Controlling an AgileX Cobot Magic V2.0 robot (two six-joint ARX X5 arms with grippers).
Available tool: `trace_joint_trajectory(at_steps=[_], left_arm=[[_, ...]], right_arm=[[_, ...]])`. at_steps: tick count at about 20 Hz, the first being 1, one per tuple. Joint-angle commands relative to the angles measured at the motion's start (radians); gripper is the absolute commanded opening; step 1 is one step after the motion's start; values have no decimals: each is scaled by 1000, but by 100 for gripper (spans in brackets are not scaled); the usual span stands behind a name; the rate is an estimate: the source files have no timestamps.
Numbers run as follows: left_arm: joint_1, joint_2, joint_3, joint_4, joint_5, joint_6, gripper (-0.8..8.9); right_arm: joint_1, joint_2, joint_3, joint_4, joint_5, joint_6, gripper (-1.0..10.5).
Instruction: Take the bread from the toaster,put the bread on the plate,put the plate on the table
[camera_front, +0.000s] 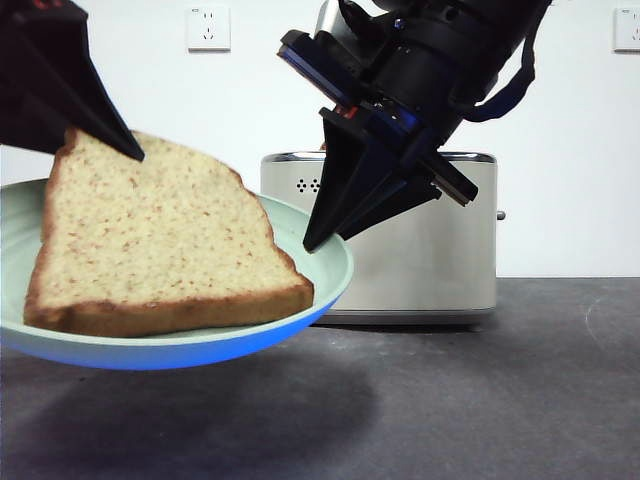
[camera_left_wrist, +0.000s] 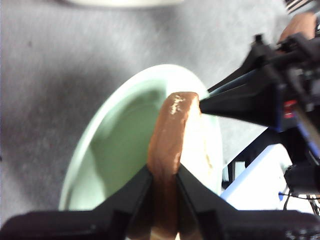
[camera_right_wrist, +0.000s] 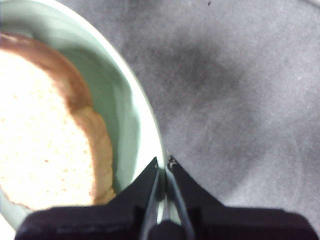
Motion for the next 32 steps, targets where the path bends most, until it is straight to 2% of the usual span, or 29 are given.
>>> trace_joint_trajectory(at_steps=[1,2,4,5,15,19,22,25,29,30,32], left_arm=[[2,13,-5,-5,-14,28,9],[2,13,-5,-4,-29,28,71],[2,13,-5,-6,-44,27,345],[2,13,-5,-5,-46,27,423],[2,8,43,-58,-63,30,418],[2,8,175,-207,-143,113,418],[2,8,289,-282,-148,159,417],[2,-3,404,-382,-256,213,407],[2,-79,504,-490,-468,212,402],[2,-114,510,-497,-506,212,361],[2,-186,510,-512,-537,212,155]], right_arm=[[1,-1,0,20,-9,0,-18],[1,-1,0,20,-9,0,-18],[1,-1,0,20,-10,0,-18],[1,-1,0,20,-10,0,-18],[1,-1,0,-12,-13,-3,-17],[1,-1,0,-16,-14,-2,-17],[1,-1,0,-16,-14,-2,-17],[1,-5,0,-30,-13,-3,-17],[-6,-53,0,-34,-8,-6,-17],[-8,-71,0,-34,-2,-6,-17],[-21,-109,0,-34,3,-2,-17]])
